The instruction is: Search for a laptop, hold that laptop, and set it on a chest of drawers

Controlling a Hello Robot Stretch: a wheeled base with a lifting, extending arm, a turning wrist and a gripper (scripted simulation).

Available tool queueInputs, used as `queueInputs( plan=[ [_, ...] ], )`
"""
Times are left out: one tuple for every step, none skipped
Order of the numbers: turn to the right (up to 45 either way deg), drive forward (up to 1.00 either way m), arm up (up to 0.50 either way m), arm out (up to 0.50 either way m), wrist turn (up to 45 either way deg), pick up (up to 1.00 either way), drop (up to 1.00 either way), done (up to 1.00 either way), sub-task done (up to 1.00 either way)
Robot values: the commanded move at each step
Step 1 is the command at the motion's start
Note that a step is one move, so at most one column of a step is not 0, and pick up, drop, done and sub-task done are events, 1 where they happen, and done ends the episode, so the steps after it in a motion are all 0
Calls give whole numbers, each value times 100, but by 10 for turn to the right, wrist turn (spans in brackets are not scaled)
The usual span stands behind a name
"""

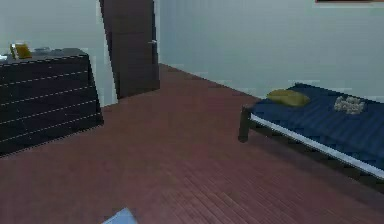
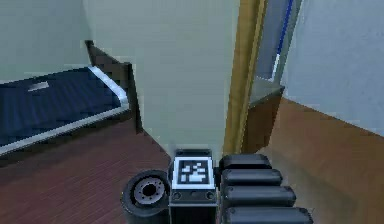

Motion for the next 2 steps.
queueInputs(
  plan=[
    [450, 0, 0, 0, 0, 0, 0, 0, 0],
    [30, 0, 0, 0, 0, 0, 0, 0, 0]
  ],
)
